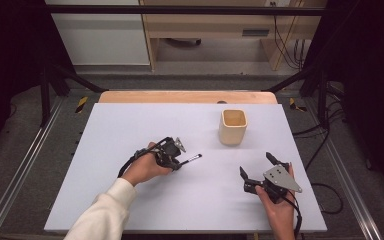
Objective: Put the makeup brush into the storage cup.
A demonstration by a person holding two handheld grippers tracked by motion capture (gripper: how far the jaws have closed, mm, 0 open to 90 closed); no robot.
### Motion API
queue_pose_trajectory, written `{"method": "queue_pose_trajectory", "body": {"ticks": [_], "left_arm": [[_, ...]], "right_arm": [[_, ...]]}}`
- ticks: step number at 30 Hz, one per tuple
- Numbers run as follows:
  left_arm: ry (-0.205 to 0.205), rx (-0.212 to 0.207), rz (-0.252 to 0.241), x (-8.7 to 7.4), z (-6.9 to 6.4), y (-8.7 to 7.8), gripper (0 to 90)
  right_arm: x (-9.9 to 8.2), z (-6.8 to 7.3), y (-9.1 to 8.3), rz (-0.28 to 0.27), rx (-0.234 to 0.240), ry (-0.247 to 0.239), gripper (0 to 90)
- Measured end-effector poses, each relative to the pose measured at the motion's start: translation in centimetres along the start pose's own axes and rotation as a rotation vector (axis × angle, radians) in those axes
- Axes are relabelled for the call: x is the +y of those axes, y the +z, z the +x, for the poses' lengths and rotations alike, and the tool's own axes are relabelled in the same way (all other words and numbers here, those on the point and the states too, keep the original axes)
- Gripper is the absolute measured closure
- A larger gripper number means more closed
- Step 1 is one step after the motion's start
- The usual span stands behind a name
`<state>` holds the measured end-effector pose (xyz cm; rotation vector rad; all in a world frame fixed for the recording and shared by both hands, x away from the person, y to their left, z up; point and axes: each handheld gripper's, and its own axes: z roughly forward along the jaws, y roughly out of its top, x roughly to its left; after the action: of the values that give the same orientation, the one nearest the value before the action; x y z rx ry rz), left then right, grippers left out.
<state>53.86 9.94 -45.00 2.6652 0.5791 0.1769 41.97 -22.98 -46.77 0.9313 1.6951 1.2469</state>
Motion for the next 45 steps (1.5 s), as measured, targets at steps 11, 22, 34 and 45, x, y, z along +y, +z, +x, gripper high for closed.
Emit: {"method": "queue_pose_trajectory", "body": {"ticks": [11, 22, 34, 45], "left_arm": [[0.007, 0.006, 0.002, 0.0, -0.2, -0.1, 84.4], [0.03, 0.045, -0.104, -0.6, -0.5, -1.4, 84.4], [0.026, 0.067, -0.27, -1.2, -2.4, -2.5, 84.4], [0.043, 0.079, -0.386, -0.9, -4.5, -2.9, 84.4]], "right_arm": [[0.0, -0.1, 0.0, 0.004, -0.005, -0.005, 3.1], [0.0, 0.2, 0.2, 0.027, -0.027, -0.019, 3.3], [0.1, 0.7, 0.3, 0.003, -0.035, -0.002, 2.6], [0.4, 1.3, 0.3, -0.05, 0.025, 0.074, 4.9]]}}
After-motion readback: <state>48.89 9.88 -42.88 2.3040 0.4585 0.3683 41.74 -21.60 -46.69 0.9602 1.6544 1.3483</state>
